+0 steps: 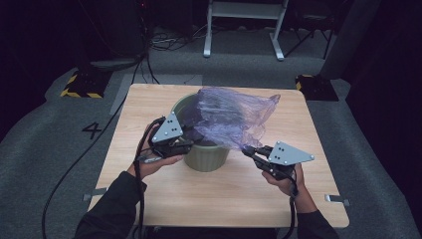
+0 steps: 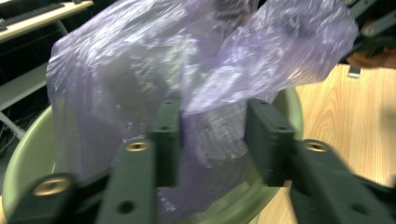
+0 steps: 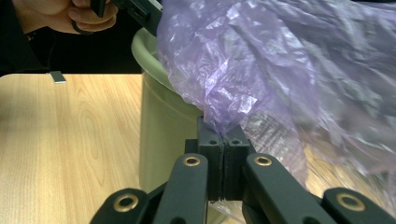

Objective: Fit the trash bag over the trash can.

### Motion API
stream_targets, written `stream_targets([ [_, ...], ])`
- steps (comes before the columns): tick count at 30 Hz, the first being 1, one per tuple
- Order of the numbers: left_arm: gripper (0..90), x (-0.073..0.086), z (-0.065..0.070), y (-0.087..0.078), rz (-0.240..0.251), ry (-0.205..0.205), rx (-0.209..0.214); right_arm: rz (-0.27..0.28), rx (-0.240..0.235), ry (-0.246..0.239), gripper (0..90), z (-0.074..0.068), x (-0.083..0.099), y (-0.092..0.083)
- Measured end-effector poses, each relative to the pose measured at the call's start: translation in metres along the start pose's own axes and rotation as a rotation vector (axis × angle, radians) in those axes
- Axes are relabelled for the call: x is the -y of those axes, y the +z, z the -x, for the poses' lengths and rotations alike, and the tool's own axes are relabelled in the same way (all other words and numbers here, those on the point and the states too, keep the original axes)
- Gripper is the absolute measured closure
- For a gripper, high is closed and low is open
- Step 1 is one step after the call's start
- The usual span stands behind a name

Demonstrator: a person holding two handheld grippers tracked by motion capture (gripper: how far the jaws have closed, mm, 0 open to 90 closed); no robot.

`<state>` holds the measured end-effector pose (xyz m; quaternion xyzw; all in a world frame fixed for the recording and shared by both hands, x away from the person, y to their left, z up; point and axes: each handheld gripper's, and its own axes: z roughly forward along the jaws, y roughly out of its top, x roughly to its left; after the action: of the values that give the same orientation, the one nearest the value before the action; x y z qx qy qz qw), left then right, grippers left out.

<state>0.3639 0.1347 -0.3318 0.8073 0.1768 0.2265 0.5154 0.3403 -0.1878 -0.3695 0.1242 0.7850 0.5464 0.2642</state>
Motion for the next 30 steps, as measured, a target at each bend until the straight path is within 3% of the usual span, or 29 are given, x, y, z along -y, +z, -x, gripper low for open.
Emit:
stream_targets([
  [2,35.7,-0.007,0.008,0.0,0.02,0.017,0.008,0.007,-0.007,-0.013,90.0,-0.002,-0.004,0.001],
  [5,31.7,-0.017,0.018,0.002,0.033,0.054,0.023,0.009,-0.022,-0.034,90.0,-0.004,-0.01,0.004],
  [10,25.5,-0.029,0.027,0.01,0.008,0.084,0.026,0.016,-0.046,-0.061,89.3,-0.009,-0.02,0.006],
  [12,33.6,-0.03,0.028,0.012,-0.006,0.102,0.021,0.017,-0.061,-0.057,88.0,-0.009,-0.022,0.006],
  [16,73.7,-0.026,0.021,0.014,-0.033,0.106,-0.007,0.025,-0.074,-0.042,87.3,-0.01,-0.022,0.007],
  [17,82.2,-0.023,0.018,0.015,-0.046,0.116,-0.038,0.026,-0.075,-0.041,85.5,-0.01,-0.021,0.007],
  [18,87.6,-0.022,0.016,0.014,-0.047,0.112,-0.035,0.026,-0.066,-0.038,79.6,-0.01,-0.02,0.006],
  [21,89.4,-0.016,0.01,0.01,-0.045,0.104,-0.047,0.04,-0.071,-0.027,74.9,-0.011,-0.019,0.003],
  [26,89.5,-0.003,0.001,-0.007,-0.018,0.076,-0.039,0.038,-0.08,-0.006,49.2,-0.013,-0.018,0.001],
  [30,89.4,0.008,-0.003,-0.018,-0.001,0.059,-0.043,0.033,-0.058,0.013,42.7,-0.013,-0.015,-0.006],
])
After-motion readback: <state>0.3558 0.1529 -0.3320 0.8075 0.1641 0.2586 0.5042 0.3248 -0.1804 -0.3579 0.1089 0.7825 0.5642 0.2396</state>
